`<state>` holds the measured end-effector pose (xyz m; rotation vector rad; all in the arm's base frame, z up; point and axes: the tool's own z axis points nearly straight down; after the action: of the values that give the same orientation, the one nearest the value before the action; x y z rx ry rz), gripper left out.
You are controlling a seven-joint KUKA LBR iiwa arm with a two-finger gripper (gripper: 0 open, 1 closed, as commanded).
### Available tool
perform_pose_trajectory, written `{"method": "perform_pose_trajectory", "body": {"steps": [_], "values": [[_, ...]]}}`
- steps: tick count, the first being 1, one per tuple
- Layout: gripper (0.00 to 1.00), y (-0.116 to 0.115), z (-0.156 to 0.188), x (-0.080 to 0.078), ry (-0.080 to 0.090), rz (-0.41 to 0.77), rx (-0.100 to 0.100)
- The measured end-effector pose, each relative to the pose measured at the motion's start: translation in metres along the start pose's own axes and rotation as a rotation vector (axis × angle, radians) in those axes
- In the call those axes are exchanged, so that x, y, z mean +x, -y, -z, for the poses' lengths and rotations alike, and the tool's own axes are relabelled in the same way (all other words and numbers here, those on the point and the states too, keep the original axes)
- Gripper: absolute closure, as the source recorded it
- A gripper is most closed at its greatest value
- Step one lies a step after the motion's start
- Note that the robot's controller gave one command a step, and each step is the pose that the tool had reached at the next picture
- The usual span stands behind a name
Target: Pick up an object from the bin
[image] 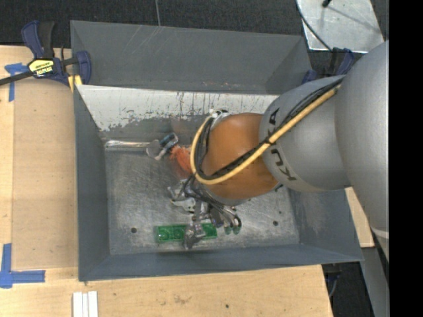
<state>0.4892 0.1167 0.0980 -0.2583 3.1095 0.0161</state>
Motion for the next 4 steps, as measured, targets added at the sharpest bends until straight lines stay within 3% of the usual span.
{"method": "perform_pose_trajectory", "body": {"steps": [1,2,3,4], "values": [[0.0,0.016,0.006,0.001,-0.006,0.134,0.004],[0.0,0.011,-0.015,-0.007,0.021,0.027,0.001],[1.0,0.011,-0.012,-0.014,0.051,0.022,0.0],[1.0,0.011,-0.012,-0.014,0.051,0.022,0.0]]}}
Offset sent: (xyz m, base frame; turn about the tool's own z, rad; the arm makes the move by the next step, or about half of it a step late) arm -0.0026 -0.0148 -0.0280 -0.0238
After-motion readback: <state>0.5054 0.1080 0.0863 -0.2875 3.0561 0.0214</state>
